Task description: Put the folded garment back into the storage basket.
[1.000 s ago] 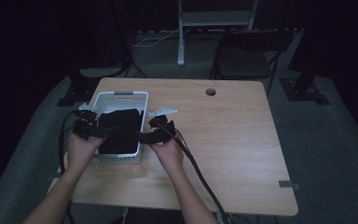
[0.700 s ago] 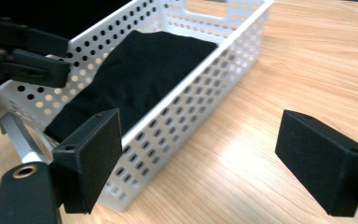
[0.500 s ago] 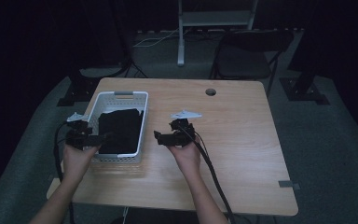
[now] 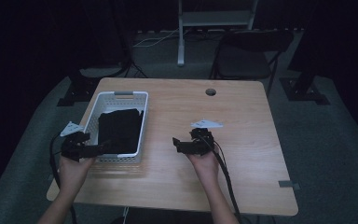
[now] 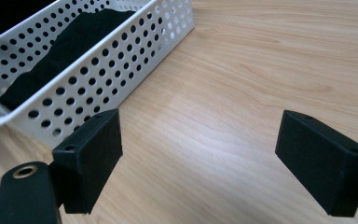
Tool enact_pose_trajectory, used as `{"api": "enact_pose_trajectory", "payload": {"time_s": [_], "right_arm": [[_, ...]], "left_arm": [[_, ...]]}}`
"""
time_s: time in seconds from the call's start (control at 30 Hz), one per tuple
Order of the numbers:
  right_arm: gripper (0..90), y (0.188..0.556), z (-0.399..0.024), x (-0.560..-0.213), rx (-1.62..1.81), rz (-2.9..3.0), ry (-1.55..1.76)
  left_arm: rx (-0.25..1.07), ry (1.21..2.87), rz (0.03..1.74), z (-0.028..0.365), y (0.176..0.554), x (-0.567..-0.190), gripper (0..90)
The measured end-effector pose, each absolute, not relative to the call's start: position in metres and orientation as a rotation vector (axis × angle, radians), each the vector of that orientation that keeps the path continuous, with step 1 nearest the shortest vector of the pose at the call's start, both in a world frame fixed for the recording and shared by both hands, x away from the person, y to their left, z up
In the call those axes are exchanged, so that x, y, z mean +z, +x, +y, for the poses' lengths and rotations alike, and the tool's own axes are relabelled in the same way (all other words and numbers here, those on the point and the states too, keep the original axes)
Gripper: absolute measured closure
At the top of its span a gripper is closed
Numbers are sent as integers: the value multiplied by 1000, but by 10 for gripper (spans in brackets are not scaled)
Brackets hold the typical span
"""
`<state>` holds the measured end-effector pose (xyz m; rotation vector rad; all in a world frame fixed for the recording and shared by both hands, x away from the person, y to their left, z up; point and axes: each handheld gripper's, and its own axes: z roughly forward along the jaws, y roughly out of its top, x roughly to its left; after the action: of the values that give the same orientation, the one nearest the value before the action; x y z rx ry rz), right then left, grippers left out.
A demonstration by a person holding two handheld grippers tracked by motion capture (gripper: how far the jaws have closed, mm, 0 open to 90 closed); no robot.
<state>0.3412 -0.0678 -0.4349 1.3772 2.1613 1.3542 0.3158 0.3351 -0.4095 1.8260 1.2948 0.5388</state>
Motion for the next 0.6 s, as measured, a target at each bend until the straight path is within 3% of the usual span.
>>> {"api": "enact_pose_trajectory", "payload": {"time_s": [0.4,0.6], "right_arm": [[140,297,-130,-444,1356,2082,1404],[139,273,-160,-460,1307,2068,1415]], "left_arm": [[586,1749,1269,352,278,-429,36],[700,1630,1248,357,256,-444,36]]}}
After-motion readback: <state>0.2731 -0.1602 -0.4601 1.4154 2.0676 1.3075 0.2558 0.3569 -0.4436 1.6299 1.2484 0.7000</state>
